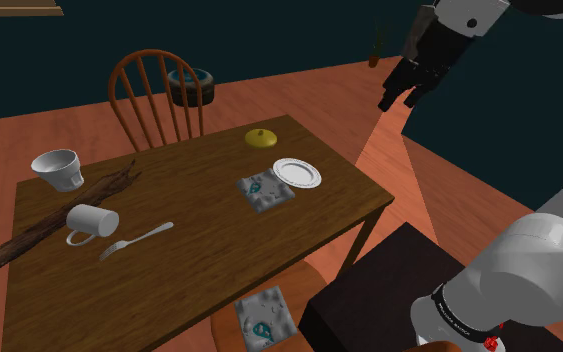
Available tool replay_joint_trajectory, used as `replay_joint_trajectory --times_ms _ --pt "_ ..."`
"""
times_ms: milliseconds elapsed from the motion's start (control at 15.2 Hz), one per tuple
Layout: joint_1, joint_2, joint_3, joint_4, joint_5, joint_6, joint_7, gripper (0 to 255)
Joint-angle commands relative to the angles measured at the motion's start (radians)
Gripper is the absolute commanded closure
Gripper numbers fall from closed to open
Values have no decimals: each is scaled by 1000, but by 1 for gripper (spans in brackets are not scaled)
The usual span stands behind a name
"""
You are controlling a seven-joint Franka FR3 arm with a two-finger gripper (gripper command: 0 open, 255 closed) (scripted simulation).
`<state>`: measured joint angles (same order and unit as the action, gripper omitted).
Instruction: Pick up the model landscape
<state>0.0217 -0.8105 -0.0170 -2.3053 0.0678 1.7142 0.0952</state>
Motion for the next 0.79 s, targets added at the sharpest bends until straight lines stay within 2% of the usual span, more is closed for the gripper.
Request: replay_joint_trajectory --times_ms 0,726 --pt "0 0 0 0 0 0 0 0" --pt "47 511 14 236 33 39 -41 0"
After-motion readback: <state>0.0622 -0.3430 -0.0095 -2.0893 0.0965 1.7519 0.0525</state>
